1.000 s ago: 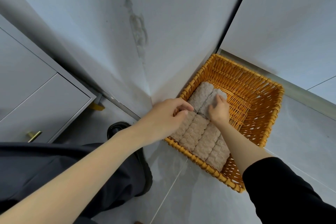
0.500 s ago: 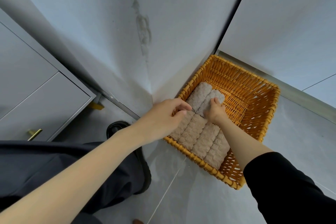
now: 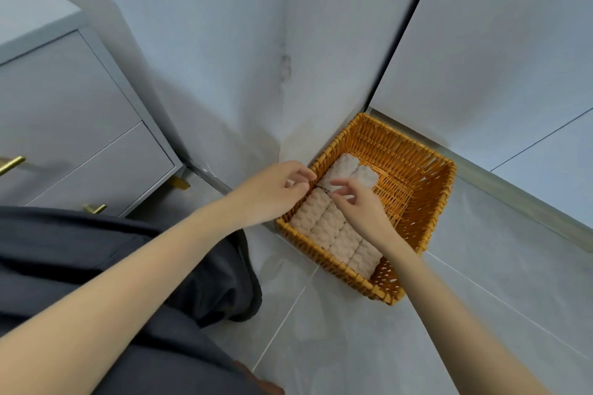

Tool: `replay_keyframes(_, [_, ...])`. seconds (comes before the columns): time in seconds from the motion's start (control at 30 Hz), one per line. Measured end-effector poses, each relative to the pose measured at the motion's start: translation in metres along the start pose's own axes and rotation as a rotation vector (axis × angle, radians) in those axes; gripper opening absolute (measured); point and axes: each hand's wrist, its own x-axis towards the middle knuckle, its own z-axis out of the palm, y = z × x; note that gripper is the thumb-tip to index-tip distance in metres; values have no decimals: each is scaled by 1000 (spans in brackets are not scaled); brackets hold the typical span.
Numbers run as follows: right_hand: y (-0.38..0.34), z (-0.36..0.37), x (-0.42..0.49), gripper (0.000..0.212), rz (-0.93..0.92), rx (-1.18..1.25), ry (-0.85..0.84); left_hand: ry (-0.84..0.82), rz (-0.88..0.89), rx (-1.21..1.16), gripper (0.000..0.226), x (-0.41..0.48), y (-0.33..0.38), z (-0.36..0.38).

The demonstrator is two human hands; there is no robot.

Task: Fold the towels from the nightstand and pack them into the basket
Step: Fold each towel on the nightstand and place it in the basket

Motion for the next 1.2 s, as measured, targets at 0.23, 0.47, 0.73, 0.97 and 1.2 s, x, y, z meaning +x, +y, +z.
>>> replay_keyframes(0.23, [-86, -19, -55, 23, -164, 6, -107, 165, 35, 10, 21, -51, 8, -41])
replay_keyframes(0.47, [-186, -13, -68, 20, -364, 16, -116, 425, 105, -81, 19, -117, 20, -107])
replay_keyframes(0.73, [-312, 32, -45, 21, -583, -24, -111, 814, 113, -199, 23, -212, 7, -200])
replay_keyframes(0.97, [-415, 87, -29, 24, -745, -64, -159, 1085, 84, -220, 25, -286, -24, -265])
replay_keyframes(1.2, [-493, 154, -21, 27, -868, -90, -189, 1466, -24, -24, 30, -337, -80, -298])
